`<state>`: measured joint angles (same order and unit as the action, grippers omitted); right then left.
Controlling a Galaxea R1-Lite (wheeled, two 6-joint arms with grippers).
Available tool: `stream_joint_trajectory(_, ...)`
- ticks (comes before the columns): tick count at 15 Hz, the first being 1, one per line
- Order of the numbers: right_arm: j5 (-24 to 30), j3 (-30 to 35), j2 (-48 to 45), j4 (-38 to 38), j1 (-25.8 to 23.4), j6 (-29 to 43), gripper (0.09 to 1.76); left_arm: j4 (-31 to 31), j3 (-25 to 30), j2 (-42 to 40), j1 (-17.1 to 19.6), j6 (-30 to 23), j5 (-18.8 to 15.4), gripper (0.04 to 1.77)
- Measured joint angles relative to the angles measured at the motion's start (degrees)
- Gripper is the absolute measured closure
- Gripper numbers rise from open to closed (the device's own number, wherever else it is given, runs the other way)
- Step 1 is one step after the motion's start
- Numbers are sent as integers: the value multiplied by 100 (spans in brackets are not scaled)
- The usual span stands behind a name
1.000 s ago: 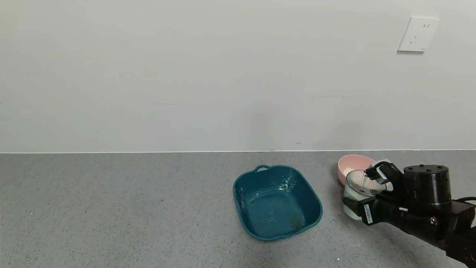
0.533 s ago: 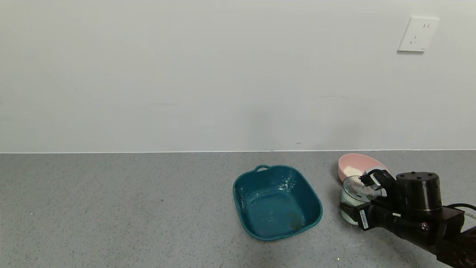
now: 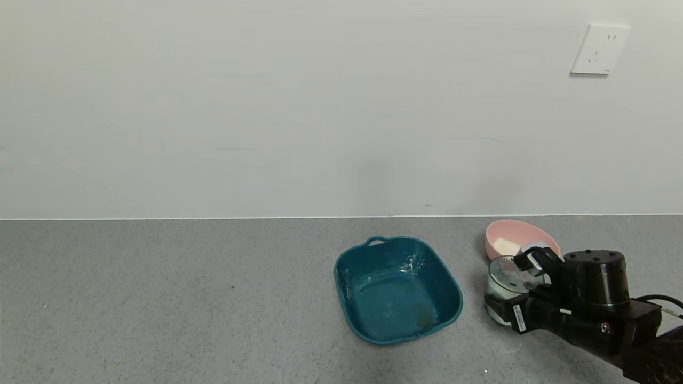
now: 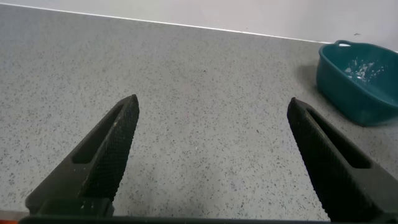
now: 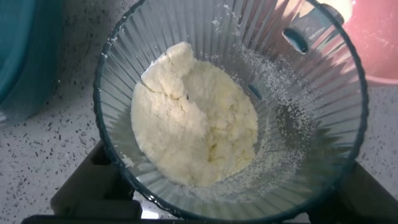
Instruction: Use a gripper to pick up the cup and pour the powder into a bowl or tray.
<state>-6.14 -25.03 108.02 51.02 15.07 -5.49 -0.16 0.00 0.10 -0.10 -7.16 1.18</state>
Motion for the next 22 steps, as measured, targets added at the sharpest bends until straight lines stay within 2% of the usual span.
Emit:
stream_joint_trajectory(5, 4, 0, 13, 16, -2, 1, 28, 0, 0, 0, 0, 0, 0, 9)
stream_joint_trajectory(13, 37, 56, -174, -130, -5, 30, 19, 0, 0, 0, 0, 0, 0, 9)
stream_joint_trajectory(18, 13, 100, -794, -885, -135, 28, 17, 0, 0, 0, 0, 2, 2, 9)
stream_joint_trajectory(22, 33, 295, -1604, -981, -251, 30, 15, 0, 0, 0, 0, 0, 0, 9)
